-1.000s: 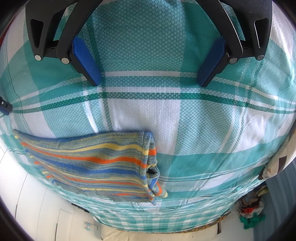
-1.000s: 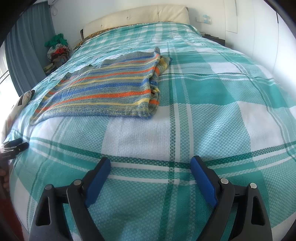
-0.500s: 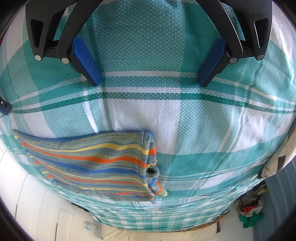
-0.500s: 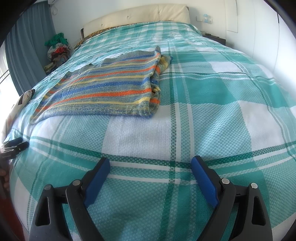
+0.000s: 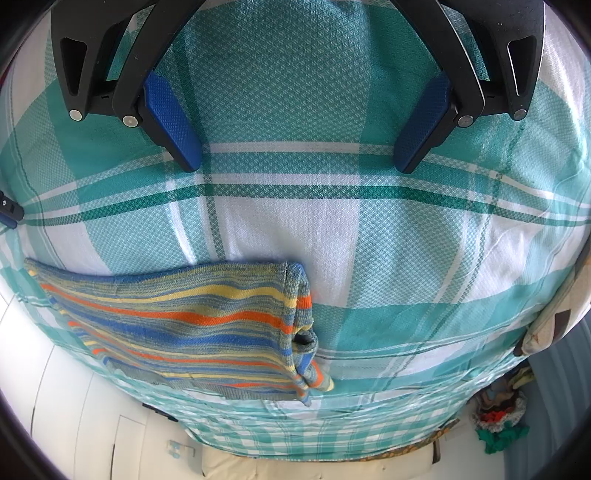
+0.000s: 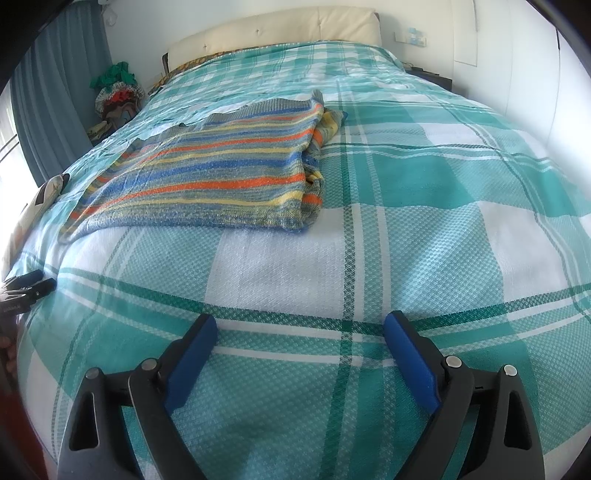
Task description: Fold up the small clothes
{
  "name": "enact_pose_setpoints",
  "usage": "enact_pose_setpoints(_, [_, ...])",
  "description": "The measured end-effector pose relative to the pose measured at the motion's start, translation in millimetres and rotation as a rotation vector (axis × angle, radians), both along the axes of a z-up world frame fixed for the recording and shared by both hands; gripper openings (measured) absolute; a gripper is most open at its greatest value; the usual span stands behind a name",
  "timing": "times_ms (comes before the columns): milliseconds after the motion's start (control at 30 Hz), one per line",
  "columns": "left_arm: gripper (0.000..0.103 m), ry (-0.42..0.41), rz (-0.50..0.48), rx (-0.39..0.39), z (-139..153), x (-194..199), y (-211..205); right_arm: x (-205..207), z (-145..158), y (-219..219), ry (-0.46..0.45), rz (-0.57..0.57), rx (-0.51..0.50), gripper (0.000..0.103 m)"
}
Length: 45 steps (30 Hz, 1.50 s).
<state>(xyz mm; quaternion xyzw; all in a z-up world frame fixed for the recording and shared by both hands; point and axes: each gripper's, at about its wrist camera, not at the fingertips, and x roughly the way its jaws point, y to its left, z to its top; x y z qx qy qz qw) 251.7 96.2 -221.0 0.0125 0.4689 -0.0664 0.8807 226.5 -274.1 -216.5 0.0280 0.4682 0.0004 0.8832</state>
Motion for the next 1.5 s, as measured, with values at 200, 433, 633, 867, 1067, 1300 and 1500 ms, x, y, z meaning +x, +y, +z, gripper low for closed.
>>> enact_pose_setpoints(200, [0.102, -0.001, 0.000, 0.000, 0.0, -0.1, -0.1, 0.4, 0.1, 0.2, 0.001, 0.000, -0.001, 0.092])
enact_pose_setpoints(433, [0.102, -0.001, 0.000, 0.001, -0.1, -0.3, 0.2, -0.4, 0.2, 0.6, 0.000, -0.001, -0.001, 0.093])
enact_pose_setpoints(633, [0.102, -0.001, -0.001, -0.002, -0.3, -0.4, 0.3, 0.3, 0.2, 0.8, 0.002, -0.001, -0.006, 0.093])
enact_pose_setpoints(867, [0.102, -0.002, 0.000, -0.001, -0.3, -0.8, 0.2, 0.5, -0.1, 0.6, 0.004, 0.004, -0.013, 0.093])
enact_pose_setpoints(1067, [0.102, 0.007, -0.001, 0.000, 0.6, -0.1, 0.2, 0.4, -0.3, 1.2, 0.004, 0.004, -0.014, 0.094])
enact_pose_setpoints(1300, [0.098, -0.017, -0.104, 0.072, 43.9, -18.1, -42.0, 0.4, 14.1, -6.3, 0.048, 0.007, 0.024, 0.094])
enact_pose_setpoints(1500, [0.095, -0.074, -0.497, -0.010, 79.0, -22.1, -178.4, -9.9, 47.2, -63.2, -0.054, -0.185, 0.203, 0.093])
